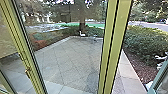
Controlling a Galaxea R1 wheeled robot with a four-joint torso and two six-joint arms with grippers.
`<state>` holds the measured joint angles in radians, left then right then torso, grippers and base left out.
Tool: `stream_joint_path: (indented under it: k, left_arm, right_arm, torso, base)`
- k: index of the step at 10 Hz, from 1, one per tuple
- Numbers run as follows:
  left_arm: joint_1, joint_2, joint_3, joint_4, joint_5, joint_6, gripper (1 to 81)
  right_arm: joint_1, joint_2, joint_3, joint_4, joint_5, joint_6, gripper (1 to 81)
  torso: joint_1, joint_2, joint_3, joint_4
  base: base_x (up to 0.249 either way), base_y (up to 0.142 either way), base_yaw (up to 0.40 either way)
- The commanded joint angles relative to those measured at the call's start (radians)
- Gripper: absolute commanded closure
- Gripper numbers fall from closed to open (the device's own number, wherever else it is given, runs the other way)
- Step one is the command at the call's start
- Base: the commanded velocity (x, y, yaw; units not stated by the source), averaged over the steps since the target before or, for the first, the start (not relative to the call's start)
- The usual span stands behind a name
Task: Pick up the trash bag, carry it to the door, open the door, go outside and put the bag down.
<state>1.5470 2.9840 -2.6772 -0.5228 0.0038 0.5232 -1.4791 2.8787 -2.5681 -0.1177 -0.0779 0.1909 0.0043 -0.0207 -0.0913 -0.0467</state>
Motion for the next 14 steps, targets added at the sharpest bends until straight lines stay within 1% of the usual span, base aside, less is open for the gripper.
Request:
stream_joint_path:
  k: [1, 12, 14]
  left_arm:
    - [-0.04, -0.003, 0.005, 0.007, 0.079, 0.006, 81.1]
    - [-0.04, -0.003, 0.007, 0.01, 0.081, 0.006, 81.1]
    - [-0.04, -0.003, 0.007, 0.01, 0.081, 0.006, 81.1]
  right_arm:
    - [0.041, -0.003, 0.0, -0.011, -0.059, -0.002, 1.0]
    - [0.039, 0.023, -0.033, -0.011, -0.059, -0.002, 1.0]
    - [0.039, 0.03, -0.047, -0.025, -0.059, -0.002, 1.0]
  torso:
    - [0.0, 0.0, 0.0, 0.0]
    - [0.0, 0.0, 0.0, 0.0]
    - [0.0, 0.0, 0.0, 0.0]
  base:
    - [0.0, 0.0, -0.168]
    - [0.0, 0.0, -0.189]
    - [0.0, 0.0, -0.141]
